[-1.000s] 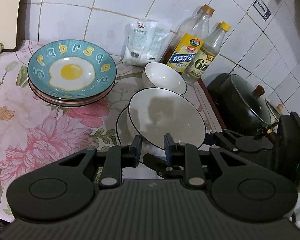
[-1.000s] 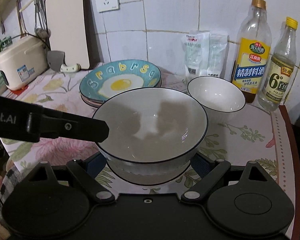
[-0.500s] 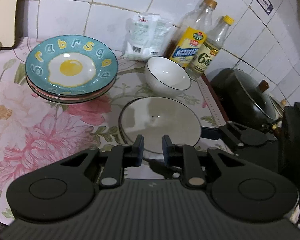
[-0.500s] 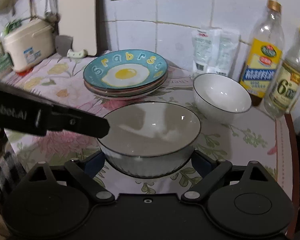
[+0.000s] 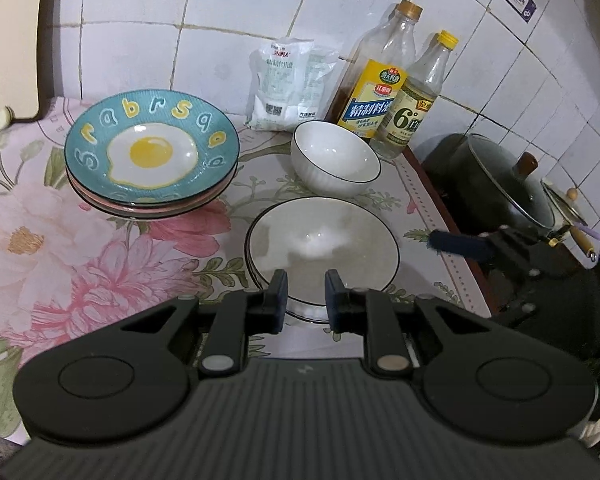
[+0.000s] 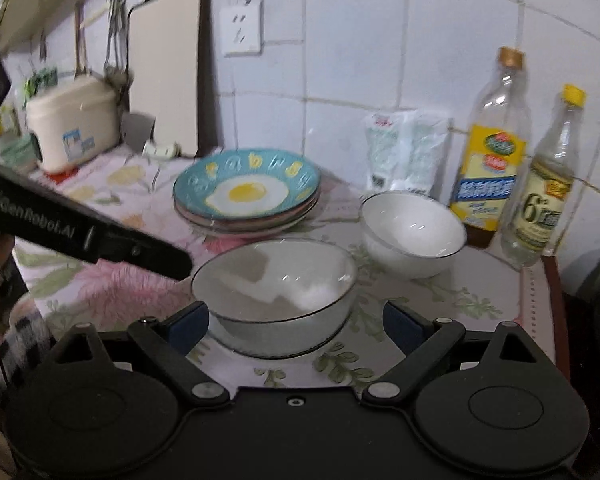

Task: Organize plates and bowls
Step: 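Move both grippers to the small white bowl near the bottles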

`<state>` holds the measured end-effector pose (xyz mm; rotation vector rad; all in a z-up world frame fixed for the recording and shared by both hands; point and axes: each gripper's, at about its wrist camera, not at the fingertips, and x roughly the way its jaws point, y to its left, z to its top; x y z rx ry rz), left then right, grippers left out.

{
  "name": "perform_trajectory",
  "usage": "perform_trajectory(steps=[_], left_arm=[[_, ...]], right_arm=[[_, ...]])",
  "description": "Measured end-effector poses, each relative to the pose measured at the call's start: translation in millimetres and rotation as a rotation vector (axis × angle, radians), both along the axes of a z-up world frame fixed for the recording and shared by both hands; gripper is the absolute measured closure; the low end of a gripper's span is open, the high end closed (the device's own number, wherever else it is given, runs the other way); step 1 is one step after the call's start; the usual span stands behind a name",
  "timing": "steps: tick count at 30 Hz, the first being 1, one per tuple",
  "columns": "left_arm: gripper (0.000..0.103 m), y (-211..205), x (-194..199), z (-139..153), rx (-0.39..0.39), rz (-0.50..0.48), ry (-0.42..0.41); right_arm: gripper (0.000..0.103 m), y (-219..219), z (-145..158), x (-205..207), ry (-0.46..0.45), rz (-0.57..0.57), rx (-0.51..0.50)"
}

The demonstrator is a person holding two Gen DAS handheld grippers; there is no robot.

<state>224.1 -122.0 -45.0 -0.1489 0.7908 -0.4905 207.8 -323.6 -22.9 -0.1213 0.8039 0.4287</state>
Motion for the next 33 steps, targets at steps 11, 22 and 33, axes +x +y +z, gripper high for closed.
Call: perform_trajectory(steps=[11, 22, 33], left_arm=[[0.083, -28, -6, 23, 0.107, -0.094, -0.015], [0.079, -61, 46, 31, 0.16, -0.092, 0.008], [0.068, -73, 128, 8, 0.133, -0.045, 0.02]], right_arm=[[0.008, -55, 41, 11, -0.026, -0.141, 0.159], [0.013, -91, 17, 64, 0.147, -0.276, 0.302], [0.04, -105, -32, 131, 0.309, -0.362, 0.344]])
